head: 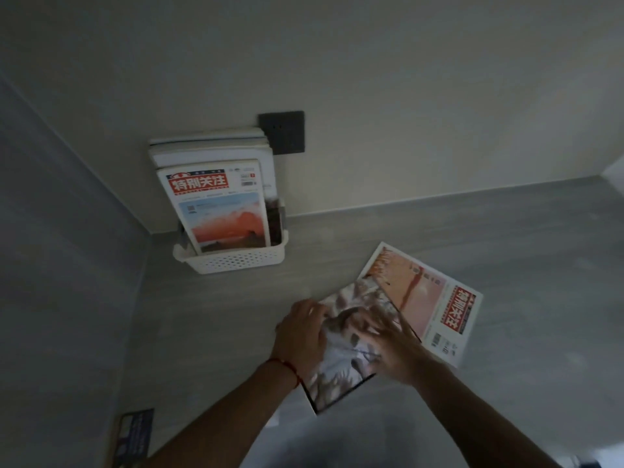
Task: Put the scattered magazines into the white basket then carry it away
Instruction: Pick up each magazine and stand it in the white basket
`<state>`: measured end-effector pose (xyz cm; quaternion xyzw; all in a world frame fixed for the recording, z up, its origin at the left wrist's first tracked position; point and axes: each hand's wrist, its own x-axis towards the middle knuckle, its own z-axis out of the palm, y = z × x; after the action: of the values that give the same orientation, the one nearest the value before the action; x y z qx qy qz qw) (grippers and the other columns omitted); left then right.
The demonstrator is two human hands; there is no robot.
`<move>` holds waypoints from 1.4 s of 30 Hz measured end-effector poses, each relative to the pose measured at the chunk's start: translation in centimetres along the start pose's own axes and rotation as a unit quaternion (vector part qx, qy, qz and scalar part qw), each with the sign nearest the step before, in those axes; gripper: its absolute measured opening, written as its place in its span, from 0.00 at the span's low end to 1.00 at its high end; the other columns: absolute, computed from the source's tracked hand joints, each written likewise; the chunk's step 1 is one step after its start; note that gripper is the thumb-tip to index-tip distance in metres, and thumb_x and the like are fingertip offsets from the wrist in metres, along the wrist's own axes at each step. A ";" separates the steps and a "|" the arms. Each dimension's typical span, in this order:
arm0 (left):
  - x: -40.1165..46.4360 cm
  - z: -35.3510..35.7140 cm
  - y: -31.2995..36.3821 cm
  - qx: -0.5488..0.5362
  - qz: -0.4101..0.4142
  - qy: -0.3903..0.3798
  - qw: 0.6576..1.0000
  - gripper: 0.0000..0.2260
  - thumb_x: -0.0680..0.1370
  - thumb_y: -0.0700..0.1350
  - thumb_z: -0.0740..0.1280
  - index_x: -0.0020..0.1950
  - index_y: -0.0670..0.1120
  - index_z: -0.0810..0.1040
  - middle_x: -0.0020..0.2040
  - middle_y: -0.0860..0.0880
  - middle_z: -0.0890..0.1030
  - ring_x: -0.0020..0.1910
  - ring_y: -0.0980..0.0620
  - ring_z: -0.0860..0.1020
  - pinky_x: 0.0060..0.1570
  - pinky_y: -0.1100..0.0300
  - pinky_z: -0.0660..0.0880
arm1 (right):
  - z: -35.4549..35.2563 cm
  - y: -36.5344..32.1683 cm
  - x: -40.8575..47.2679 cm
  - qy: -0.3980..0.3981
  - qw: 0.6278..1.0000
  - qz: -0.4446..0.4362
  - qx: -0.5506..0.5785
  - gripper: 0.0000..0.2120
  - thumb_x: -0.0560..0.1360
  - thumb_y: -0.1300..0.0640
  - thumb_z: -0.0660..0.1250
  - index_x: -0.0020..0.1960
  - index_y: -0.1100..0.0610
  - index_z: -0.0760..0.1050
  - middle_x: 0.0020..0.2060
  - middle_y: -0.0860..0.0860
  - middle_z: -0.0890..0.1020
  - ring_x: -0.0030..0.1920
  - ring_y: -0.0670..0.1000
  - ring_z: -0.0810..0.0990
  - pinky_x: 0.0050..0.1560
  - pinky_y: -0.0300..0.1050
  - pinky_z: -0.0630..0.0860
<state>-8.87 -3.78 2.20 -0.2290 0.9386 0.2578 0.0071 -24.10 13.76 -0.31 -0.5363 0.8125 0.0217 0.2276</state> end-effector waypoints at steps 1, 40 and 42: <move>0.2 0.6 -0.1 0.046 -0.029 -0.034 0.998 0.22 0.78 0.45 0.62 0.73 0.47 0.67 0.74 0.45 0.65 0.75 0.43 0.63 0.71 0.49 0.65 | 0.2 -0.2 -0.4 0.014 0.999 -0.029 -0.019 0.36 0.76 0.47 0.67 0.80 0.41 0.55 0.82 0.47 0.46 0.81 0.56 0.42 0.78 0.64 0.48; 0.6 -22.3 -12.3 -0.292 -0.109 0.354 0.882 0.08 0.78 0.44 0.70 0.40 0.43 0.78 0.36 0.45 0.82 0.37 0.59 0.79 0.39 0.58 0.75 | -20.5 -14.7 11.3 0.406 0.844 0.026 0.351 0.06 0.75 0.54 0.70 0.43 0.56 0.83 0.31 0.50 0.84 0.33 0.43 0.83 0.38 0.39 0.77; 1.3 -23.4 -13.4 -0.258 -0.122 0.373 0.883 0.09 0.77 0.46 0.70 0.40 0.42 0.79 0.37 0.43 0.83 0.37 0.56 0.80 0.39 0.58 0.76 | -22.3 -15.7 13.0 0.419 0.837 0.006 0.352 0.05 0.75 0.56 0.70 0.42 0.53 0.84 0.31 0.45 0.82 0.32 0.35 0.80 0.35 0.27 0.71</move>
<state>-1.80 -25.99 15.88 -0.4146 0.7372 0.3832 -0.3713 -22.17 -10.30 17.83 -0.3726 0.7864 -0.4911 0.0386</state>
